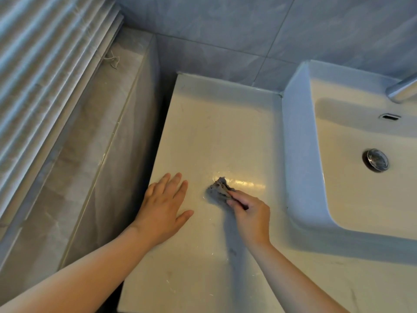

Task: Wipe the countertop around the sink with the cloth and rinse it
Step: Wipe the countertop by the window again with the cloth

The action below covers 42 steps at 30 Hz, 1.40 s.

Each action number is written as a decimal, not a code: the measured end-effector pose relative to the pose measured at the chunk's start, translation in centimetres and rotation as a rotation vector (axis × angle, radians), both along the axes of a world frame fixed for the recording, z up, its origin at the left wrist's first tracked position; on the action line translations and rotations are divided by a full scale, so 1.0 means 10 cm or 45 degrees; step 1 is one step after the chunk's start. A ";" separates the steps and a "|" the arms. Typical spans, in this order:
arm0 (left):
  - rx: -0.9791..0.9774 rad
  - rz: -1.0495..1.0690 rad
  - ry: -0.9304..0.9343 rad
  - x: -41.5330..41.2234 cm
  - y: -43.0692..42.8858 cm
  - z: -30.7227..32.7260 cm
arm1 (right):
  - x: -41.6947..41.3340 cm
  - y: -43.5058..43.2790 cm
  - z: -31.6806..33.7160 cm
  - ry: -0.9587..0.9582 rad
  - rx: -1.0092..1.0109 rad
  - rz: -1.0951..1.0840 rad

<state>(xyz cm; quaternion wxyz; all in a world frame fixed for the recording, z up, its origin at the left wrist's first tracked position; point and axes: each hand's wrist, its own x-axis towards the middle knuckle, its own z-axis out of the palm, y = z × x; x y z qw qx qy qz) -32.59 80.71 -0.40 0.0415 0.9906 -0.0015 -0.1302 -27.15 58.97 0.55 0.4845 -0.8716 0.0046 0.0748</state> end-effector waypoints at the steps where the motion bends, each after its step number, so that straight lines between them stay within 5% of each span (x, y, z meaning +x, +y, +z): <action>1: -0.002 0.004 0.003 0.00 0.00 0.00 | -0.01 0.00 0.04 0.032 0.057 -0.028; 13: 0.034 0.033 0.041 -0.02 -0.07 0.02 | 1.37 0.14 0.13 -0.156 -0.111 -0.044; 24: -0.107 0.211 -0.005 -0.19 -0.26 0.21 | 0.45 0.26 -0.17 -0.342 -0.243 0.268; 30: -0.164 0.451 0.028 -0.76 -0.38 0.26 | 0.14 0.24 -0.06 -0.084 -0.105 0.464; 33: -0.205 0.562 0.015 -0.93 -0.42 0.25 | 0.20 0.23 0.07 0.138 0.033 0.543; 42: -0.242 0.693 0.043 -1.09 -0.58 0.14 | 1.32 0.62 0.26 -0.186 -0.039 0.402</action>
